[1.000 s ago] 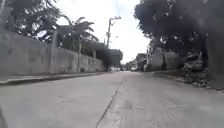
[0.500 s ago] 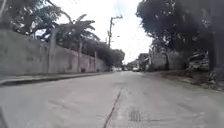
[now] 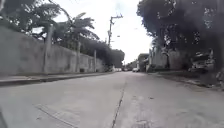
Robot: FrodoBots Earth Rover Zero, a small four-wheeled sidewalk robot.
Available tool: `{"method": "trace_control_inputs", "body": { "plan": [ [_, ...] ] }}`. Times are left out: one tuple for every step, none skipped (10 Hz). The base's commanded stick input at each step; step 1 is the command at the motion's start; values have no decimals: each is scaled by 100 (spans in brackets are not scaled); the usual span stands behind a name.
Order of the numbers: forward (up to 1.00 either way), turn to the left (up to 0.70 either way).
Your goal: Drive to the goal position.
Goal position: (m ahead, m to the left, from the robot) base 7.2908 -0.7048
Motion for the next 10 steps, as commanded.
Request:
{"method": "trace_control_inputs", "body": {
  "plan": [
    [70, 0],
    [70, 0],
    [70, 0],
    [70, 0],
    [70, -10],
    [70, -27],
    [70, -35],
    [70, -35],
    [70, -35],
    [70, -23]
  ]
}}
